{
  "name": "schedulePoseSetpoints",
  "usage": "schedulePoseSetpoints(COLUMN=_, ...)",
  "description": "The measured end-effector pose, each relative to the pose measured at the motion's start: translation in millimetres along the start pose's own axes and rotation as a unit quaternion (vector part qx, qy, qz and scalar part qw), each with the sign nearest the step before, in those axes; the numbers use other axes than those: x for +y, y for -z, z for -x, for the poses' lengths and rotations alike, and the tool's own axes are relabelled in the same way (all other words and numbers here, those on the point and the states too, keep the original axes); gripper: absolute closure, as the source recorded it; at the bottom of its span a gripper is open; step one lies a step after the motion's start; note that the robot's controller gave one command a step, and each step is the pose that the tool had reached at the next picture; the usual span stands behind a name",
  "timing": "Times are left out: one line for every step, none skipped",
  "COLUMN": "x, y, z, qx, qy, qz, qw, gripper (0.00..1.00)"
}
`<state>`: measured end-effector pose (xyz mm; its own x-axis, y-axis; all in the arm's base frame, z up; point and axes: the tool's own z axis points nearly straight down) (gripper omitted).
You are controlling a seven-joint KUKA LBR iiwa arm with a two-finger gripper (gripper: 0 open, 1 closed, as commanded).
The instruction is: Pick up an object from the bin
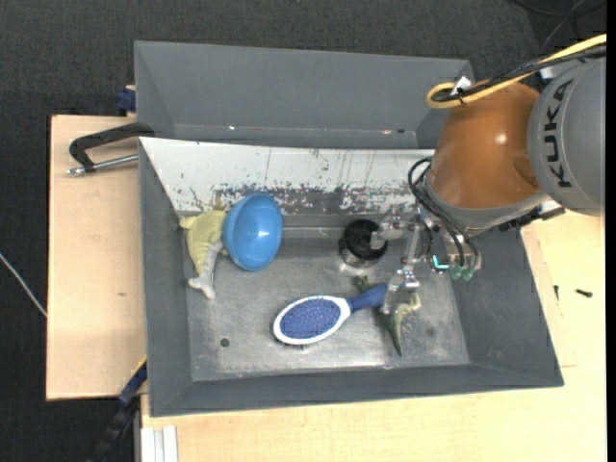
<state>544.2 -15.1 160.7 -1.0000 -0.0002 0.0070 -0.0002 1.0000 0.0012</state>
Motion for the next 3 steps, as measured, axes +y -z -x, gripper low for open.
schedulePoseSetpoints(x=55.0, y=-89.1, z=-21.6, qx=-0.0055, qy=0.173, qz=-0.001, qw=0.9849, gripper=0.00)
schedulePoseSetpoints(x=22.4, y=33.3, z=-22.9, qx=-0.0101, qy=0.253, qz=-0.003, qw=0.9675, gripper=0.00)
schedulePoseSetpoints(x=-28.1, y=-87.4, z=2.4, qx=-0.0106, qy=0.267, qz=0.000, qw=0.9635, gripper=0.00)
